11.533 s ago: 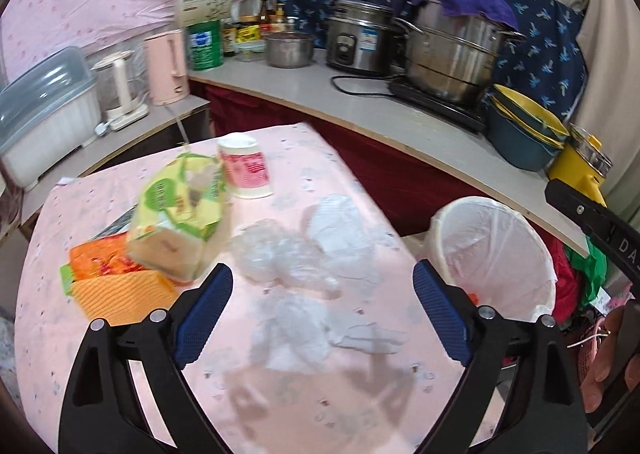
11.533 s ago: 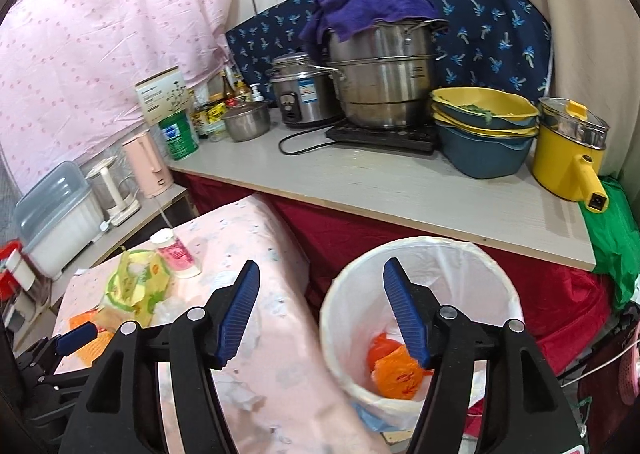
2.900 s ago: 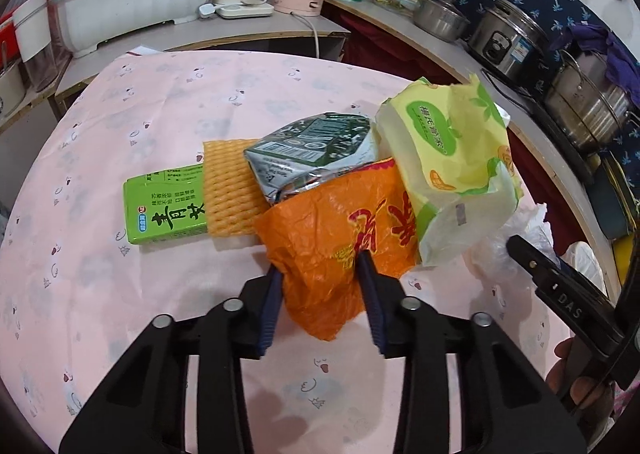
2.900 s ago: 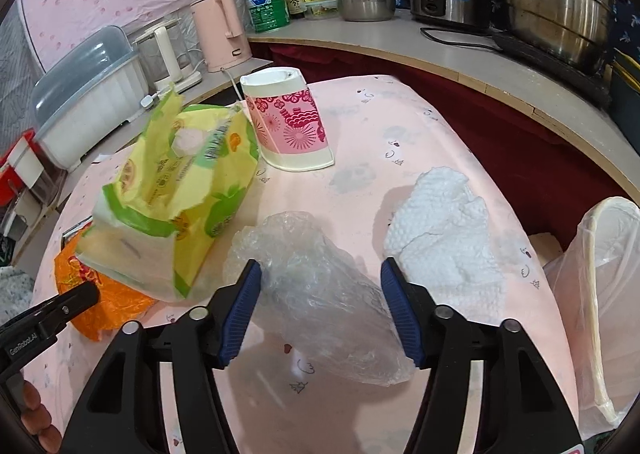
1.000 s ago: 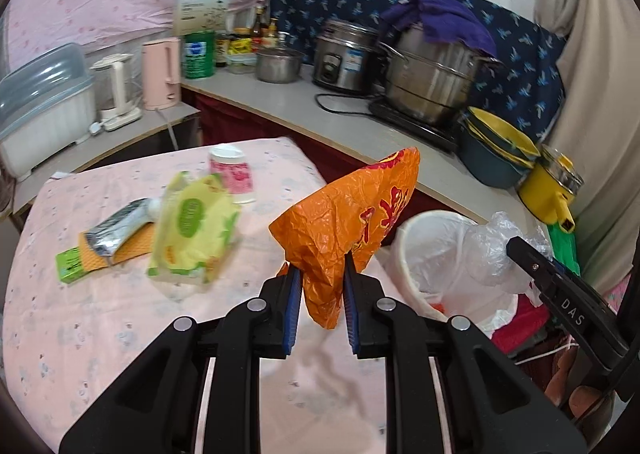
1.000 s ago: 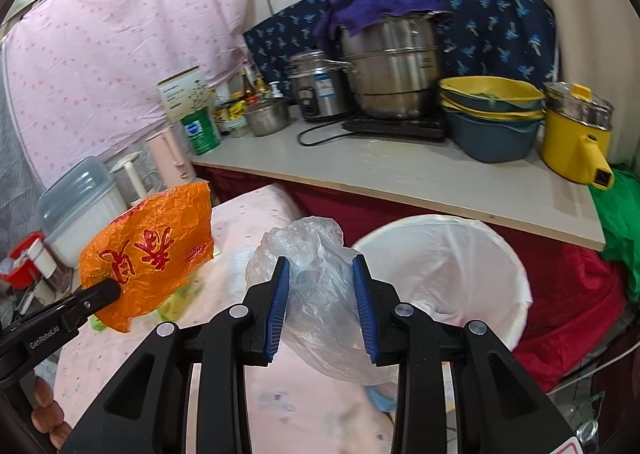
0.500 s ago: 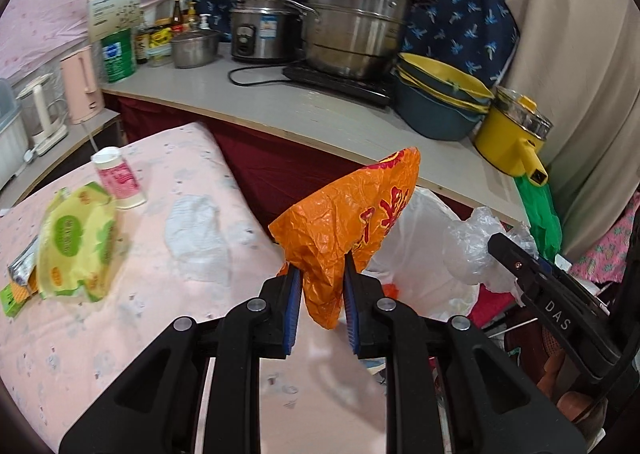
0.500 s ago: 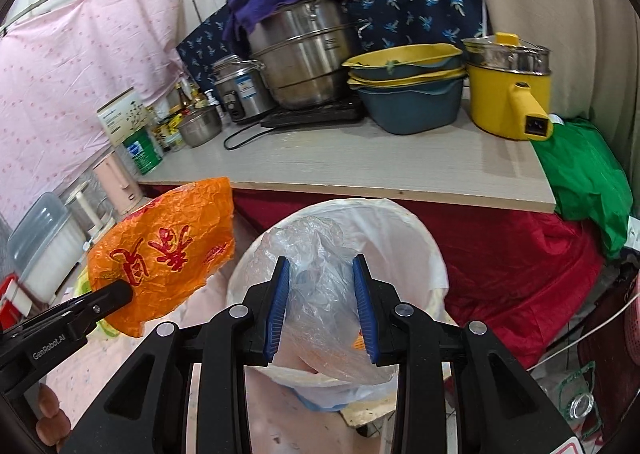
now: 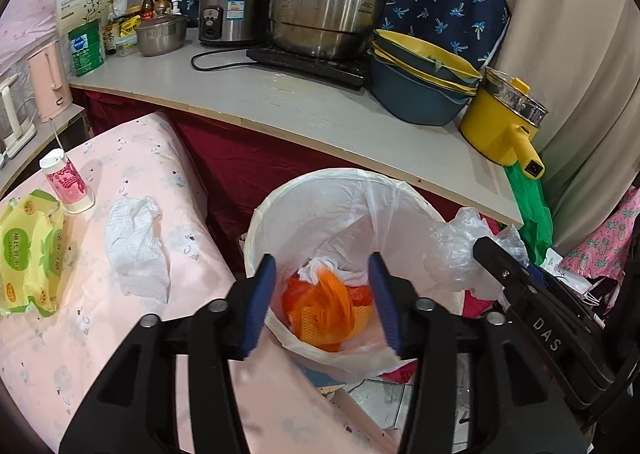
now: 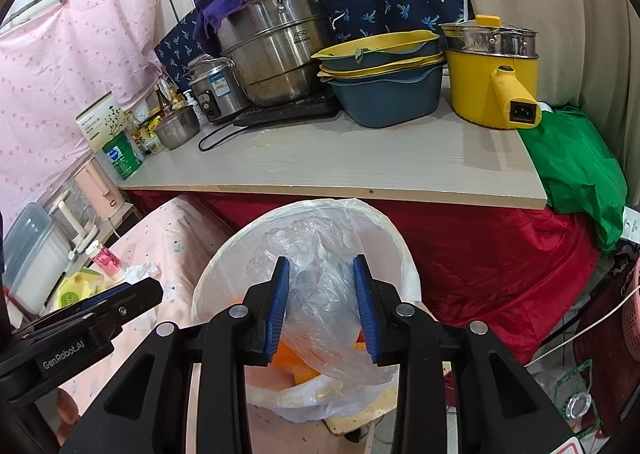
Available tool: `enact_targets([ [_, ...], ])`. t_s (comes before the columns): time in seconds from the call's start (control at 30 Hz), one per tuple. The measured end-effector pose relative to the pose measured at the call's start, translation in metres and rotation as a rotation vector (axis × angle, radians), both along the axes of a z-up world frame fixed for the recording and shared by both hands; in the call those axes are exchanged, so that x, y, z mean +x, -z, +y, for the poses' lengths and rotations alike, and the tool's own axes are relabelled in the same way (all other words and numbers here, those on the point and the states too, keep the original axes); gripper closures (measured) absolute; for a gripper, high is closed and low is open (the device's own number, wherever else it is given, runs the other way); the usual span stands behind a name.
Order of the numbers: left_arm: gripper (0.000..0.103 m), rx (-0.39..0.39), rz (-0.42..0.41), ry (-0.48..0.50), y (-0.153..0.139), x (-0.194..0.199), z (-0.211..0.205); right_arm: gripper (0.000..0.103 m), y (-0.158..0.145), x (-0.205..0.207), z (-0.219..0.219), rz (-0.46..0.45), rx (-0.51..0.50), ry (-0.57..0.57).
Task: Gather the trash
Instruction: 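Open both grippers to drop the orange bag and plastic wrap into the bin, then move both open grippers back over the table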
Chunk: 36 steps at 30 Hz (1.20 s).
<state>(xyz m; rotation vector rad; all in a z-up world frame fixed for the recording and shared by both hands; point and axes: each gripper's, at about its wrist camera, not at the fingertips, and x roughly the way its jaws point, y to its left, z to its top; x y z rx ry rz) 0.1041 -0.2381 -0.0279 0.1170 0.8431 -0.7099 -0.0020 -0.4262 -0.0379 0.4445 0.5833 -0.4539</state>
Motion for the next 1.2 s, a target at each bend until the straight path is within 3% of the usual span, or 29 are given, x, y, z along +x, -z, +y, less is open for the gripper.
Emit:
enact_targets([
  [0.23, 0.049, 0.004, -0.001, -0.047, 0.0, 0.01, 0.017, 0.067, -0.001, 0.018, 0.01, -0.005, -0.011, -0.024],
  [0.47, 0.043, 0.006, -0.019, -0.101, -0.002, 0.018, 0.041, 0.053, -0.005, 0.03, 0.022, -0.013, -0.031, -0.031],
  [0.93, 0.042, -0.027, -0.018, -0.192, -0.009, 0.029, 0.097, 0.048, -0.029, 0.041, 0.064, -0.033, -0.073, -0.089],
  [1.2, 0.032, -0.049, -0.01, -0.298, -0.011, 0.039, 0.148, 0.046, -0.035, 0.055, 0.102, -0.033, -0.092, -0.153],
])
